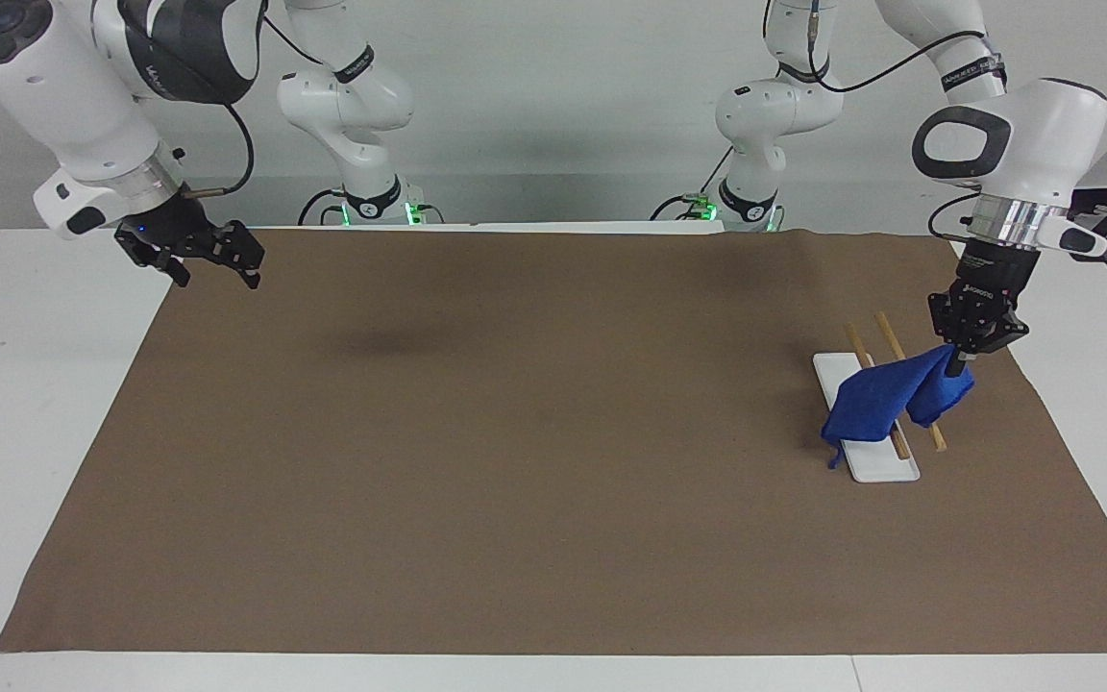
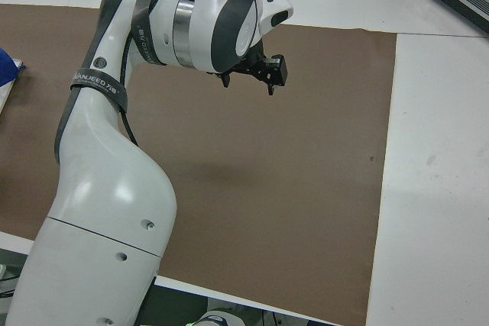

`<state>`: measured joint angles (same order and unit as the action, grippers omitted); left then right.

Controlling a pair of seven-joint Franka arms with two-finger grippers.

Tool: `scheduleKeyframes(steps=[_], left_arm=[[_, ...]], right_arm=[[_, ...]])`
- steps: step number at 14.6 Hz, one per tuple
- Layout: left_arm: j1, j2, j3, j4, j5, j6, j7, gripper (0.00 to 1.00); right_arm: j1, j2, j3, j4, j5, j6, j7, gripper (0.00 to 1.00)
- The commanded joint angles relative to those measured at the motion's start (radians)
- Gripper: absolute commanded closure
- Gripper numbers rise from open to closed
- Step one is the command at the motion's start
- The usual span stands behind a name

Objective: Right arm passes towel to left arm to hang

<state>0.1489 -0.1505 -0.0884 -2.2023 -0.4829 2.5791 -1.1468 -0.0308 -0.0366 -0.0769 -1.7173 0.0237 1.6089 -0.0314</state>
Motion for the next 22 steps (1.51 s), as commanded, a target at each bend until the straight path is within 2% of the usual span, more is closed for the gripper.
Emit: scheduleKeyframes(steps=[1,4,7,9,12,14,17,22], left_arm=[[0.052,0.015,-0.005,0.019,-0.002,0.012,0.148,1.00],[0.055,0.043,-0.005,0.078,0.009,0.003,0.205,1.00],[0.054,0.051,-0.005,0.096,0.211,-0.063,0.206,1.00],[0.054,0.049,-0.005,0.093,0.277,-0.082,0.219,1.00],[0.075,0.037,-0.005,0.078,0.279,-0.143,0.289,1.00],[0.095,0.005,-0.007,0.029,0.279,-0.174,0.289,1.00],[0.095,-0.014,-0.005,-0.028,0.279,-0.169,0.275,1.00],[0.130,0.011,-0.004,-0.062,0.279,-0.100,0.312,0.99]], right_arm=[[0.006,0.004,-0.001,0.018,-0.010,-0.015,0.013,0.00],[0.006,-0.005,-0.004,0.018,-0.010,-0.007,0.016,0.00],[0.000,-0.014,-0.004,0.013,-0.010,-0.009,0.016,0.00],[0.000,-0.014,-0.004,0.013,-0.010,-0.009,0.015,0.00],[0.002,-0.014,-0.006,0.007,-0.013,-0.004,0.012,0.00],[0.003,-0.016,-0.006,0.004,-0.062,0.011,0.004,0.00],[0.003,-0.023,-0.004,-0.007,-0.085,0.014,-0.001,0.00],[0.000,-0.023,-0.006,-0.005,-0.083,0.009,0.010,0.00]])
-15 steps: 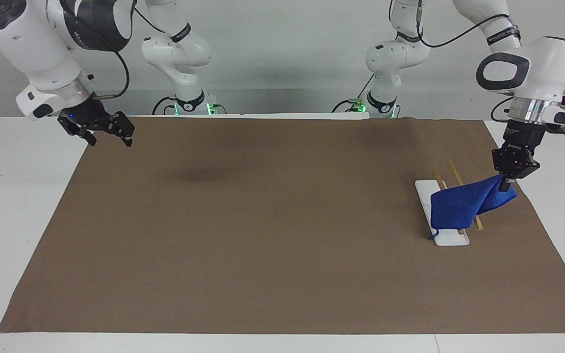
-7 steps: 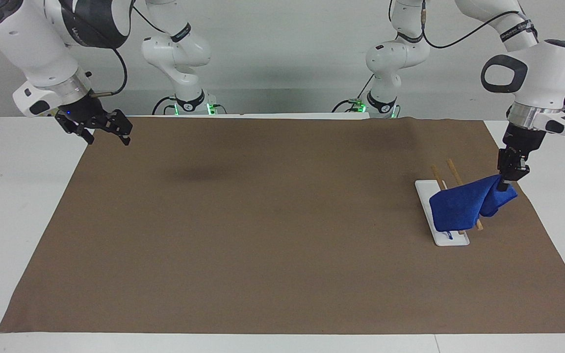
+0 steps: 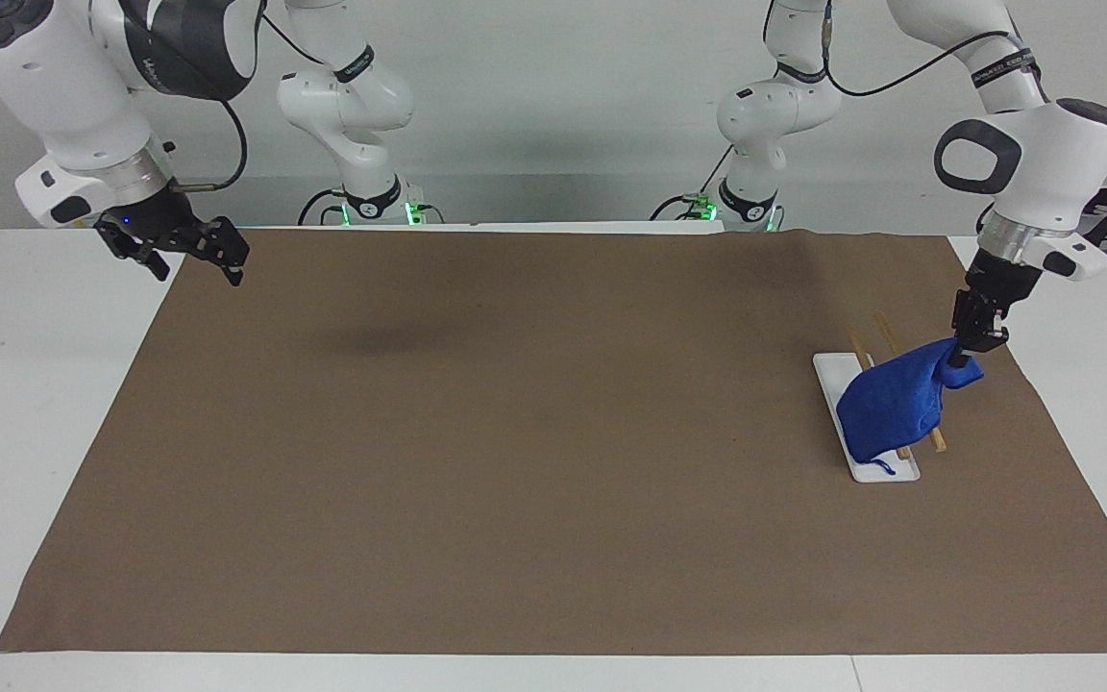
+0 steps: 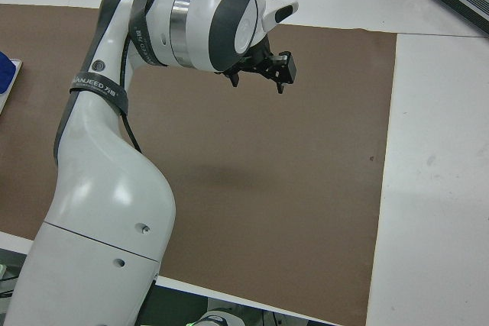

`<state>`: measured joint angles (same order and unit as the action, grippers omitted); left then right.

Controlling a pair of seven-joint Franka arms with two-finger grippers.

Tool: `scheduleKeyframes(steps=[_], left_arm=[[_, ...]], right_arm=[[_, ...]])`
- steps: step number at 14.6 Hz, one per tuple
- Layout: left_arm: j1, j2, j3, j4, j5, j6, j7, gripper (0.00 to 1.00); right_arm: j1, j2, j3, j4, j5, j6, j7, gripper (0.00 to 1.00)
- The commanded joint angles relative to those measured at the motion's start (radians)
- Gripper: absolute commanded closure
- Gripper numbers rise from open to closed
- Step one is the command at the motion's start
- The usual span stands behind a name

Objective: Right arm passes towel to left arm to hang

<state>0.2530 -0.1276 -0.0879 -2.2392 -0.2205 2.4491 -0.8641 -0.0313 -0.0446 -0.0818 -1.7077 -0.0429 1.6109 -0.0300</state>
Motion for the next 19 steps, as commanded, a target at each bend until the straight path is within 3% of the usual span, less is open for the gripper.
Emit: scheduleKeyframes(steps=[1,11,12,13,14,19], left_arm=[[0.069,-0.006,-0.006,-0.017,0.017,0.030,0.100,0.99],[0.025,-0.012,-0.006,-0.030,0.017,0.016,0.071,0.94],[0.029,-0.010,-0.006,-0.028,0.017,0.013,0.077,0.84],[0.035,-0.006,-0.006,-0.016,0.017,0.002,0.082,0.38],[0.037,-0.004,-0.006,0.001,0.017,-0.013,0.080,0.02],[0.038,0.072,-0.004,0.215,0.020,-0.178,0.082,0.00]], right_arm=[[0.001,-0.015,-0.001,-0.015,-0.017,0.007,0.007,0.00],[0.004,-0.015,0.001,-0.015,-0.015,0.000,0.005,0.00],[0.008,-0.015,0.002,-0.015,-0.014,0.000,0.005,0.00],[0.011,-0.015,0.002,-0.015,-0.014,0.000,0.005,0.00],[0.008,-0.015,0.002,-0.015,-0.014,0.000,0.005,0.00],[0.005,-0.015,0.002,-0.015,-0.014,0.000,0.005,0.00]])
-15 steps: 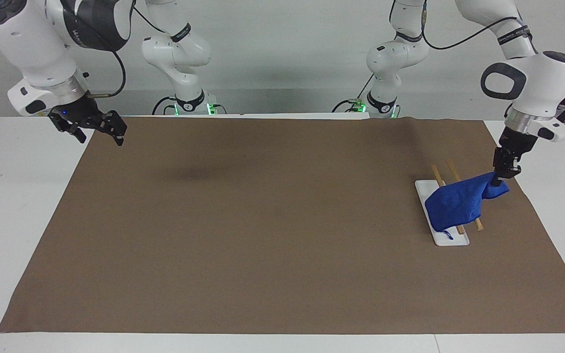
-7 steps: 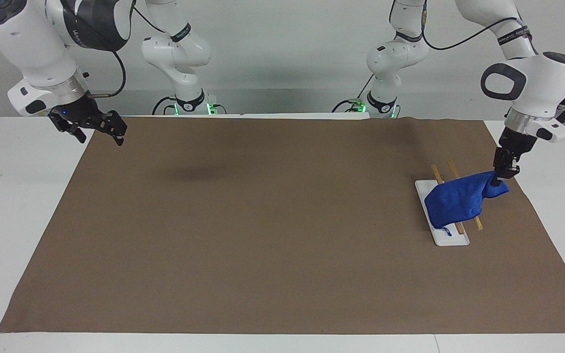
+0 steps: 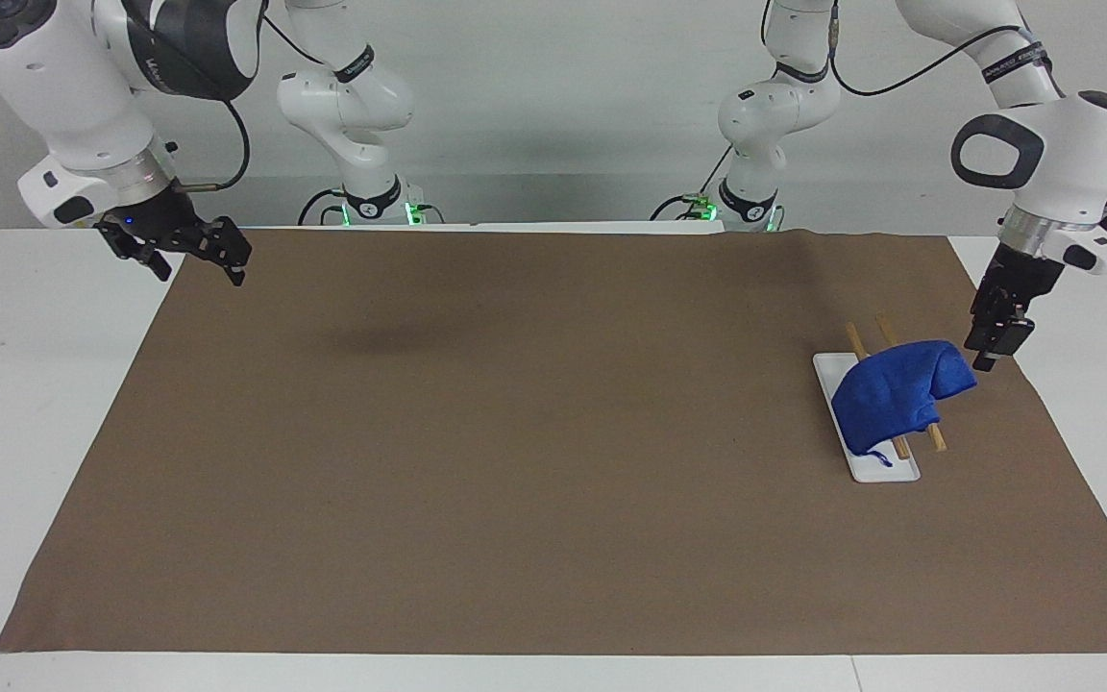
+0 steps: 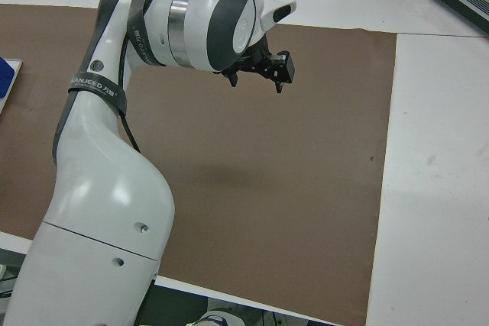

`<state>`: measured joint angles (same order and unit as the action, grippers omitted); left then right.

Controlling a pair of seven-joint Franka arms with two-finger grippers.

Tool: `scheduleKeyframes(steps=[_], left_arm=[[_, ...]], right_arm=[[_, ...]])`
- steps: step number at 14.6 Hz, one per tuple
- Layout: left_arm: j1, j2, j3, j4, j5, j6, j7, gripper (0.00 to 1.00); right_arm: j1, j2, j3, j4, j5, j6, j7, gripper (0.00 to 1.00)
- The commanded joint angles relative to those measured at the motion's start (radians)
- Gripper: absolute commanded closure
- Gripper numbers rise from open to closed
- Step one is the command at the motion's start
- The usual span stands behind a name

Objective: Right arm passes towel to left arm to hang

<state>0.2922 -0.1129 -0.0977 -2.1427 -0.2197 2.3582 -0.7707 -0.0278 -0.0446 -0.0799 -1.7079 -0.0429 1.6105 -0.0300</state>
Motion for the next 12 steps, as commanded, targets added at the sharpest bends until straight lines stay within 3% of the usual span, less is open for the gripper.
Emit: scheduleKeyframes(steps=[1,4,7,12], left_arm=[[-0.001,0.076,0.006,0.170,0.034,-0.130,-0.010,0.00],[-0.014,0.120,0.003,0.300,0.186,-0.275,0.025,0.00],[-0.037,0.125,-0.004,0.374,0.197,-0.391,0.121,0.00],[-0.128,0.128,-0.005,0.542,0.198,-0.761,0.505,0.00]], right_arm=[[0.003,-0.017,0.000,-0.015,-0.014,0.000,0.005,0.00],[0.003,-0.017,0.000,-0.015,-0.014,0.000,0.005,0.00],[0.003,-0.017,0.000,-0.015,-0.014,0.000,0.005,0.00],[0.003,-0.017,0.000,-0.015,-0.014,0.000,0.005,0.00]])
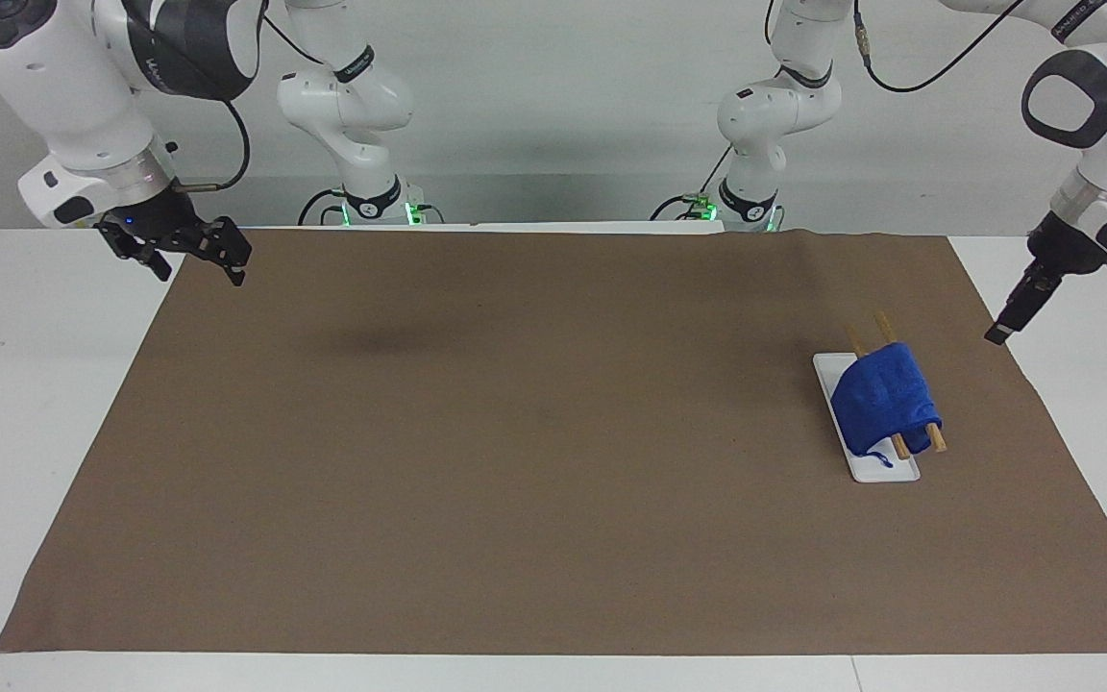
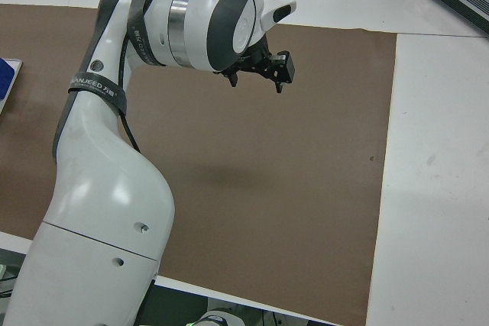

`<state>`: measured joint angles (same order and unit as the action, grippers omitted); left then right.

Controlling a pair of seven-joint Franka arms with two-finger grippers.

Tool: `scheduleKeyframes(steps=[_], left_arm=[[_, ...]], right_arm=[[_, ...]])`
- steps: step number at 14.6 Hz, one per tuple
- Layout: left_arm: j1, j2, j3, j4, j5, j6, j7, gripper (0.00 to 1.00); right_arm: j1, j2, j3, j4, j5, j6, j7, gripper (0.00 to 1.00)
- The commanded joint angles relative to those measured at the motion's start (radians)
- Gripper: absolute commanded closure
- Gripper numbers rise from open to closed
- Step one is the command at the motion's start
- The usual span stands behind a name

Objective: Right arm passes towel to left arm to hang

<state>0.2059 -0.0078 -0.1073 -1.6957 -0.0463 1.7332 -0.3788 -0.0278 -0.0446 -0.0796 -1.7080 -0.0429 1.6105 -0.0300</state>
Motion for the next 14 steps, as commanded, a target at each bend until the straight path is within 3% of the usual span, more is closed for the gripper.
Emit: scheduleKeyframes(steps=[1,4,6,8,14], left_arm=[[-0.063,0.034,0.005,0.126,0.025,-0.205,0.177,0.00],[-0.124,0.028,0.008,0.156,0.025,-0.332,0.305,0.00],[-0.154,0.025,0.015,0.136,0.020,-0.327,0.311,0.00],[-0.235,0.026,0.085,0.137,0.011,-0.331,0.322,0.00],[-0.276,-0.026,0.092,0.077,0.002,-0.322,0.330,0.00]], right_arm=[[0.003,-0.017,0.000,-0.015,-0.014,0.000,0.005,0.00],[0.003,-0.017,0.000,-0.015,-0.014,0.000,0.005,0.00],[0.003,-0.017,0.000,-0.015,-0.014,0.000,0.005,0.00],[0.003,-0.017,0.000,-0.015,-0.014,0.000,0.005,0.00],[0.003,-0.017,0.000,-0.015,-0.014,0.000,0.005,0.00]])
